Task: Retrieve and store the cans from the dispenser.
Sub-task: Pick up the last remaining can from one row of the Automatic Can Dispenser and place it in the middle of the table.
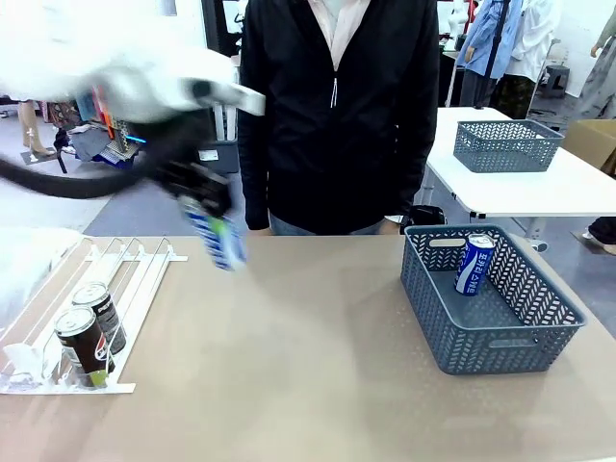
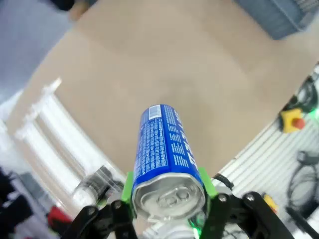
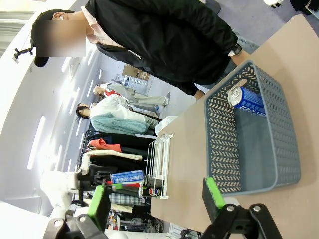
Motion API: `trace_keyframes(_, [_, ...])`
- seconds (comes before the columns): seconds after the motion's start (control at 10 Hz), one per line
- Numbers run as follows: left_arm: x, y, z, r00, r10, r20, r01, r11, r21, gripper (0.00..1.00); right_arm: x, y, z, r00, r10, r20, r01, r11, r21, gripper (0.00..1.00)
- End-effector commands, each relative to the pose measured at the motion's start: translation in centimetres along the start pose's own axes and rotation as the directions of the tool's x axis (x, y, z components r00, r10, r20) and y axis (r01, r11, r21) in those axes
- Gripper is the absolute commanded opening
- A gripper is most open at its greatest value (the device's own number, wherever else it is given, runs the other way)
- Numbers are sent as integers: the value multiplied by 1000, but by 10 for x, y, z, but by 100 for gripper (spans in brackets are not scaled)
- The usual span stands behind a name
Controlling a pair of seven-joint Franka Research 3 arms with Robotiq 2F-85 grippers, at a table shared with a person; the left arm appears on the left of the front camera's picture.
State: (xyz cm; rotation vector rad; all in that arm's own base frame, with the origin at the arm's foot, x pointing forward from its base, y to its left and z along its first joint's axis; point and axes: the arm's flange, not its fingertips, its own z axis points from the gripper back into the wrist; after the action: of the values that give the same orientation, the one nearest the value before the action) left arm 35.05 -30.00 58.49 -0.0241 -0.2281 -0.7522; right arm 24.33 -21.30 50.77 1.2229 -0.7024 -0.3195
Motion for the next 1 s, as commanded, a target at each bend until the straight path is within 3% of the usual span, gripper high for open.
trace_keyframes(0.0, [57, -23, -38, 990, -112, -87, 115, 993, 24, 0, 2, 1, -2, 1000, 19, 15, -20, 1000, 23, 100])
trace_keyframes(0.2, [59, -72, -102, 946, -284, -158, 271, 958, -99, 0, 2, 1, -2, 1000, 19, 15, -20, 1000, 23, 100])
trace_keyframes(0.4, [52, -82, -128, 890, -418, -185, 411, 909, -75, 0, 2, 1, -2, 1000, 19, 15, -20, 1000, 23, 100])
trace_keyframes(0.7, [50, -83, -118, 879, -456, -142, 449, 890, -79, 0, 2, 1, -2, 1000, 19, 15, -20, 1000, 23, 100])
trace_keyframes(0.8, [49, -75, -87, 902, -384, -199, 390, 921, -9, 0, 2, 1, -2, 1000, 19, 15, -20, 1000, 23, 100])
trace_keyframes(0.9, [59, -90, -136, 878, -443, -183, 434, 897, -91, 0, 2, 1, -2, 1000, 19, 15, -20, 1000, 23, 100])
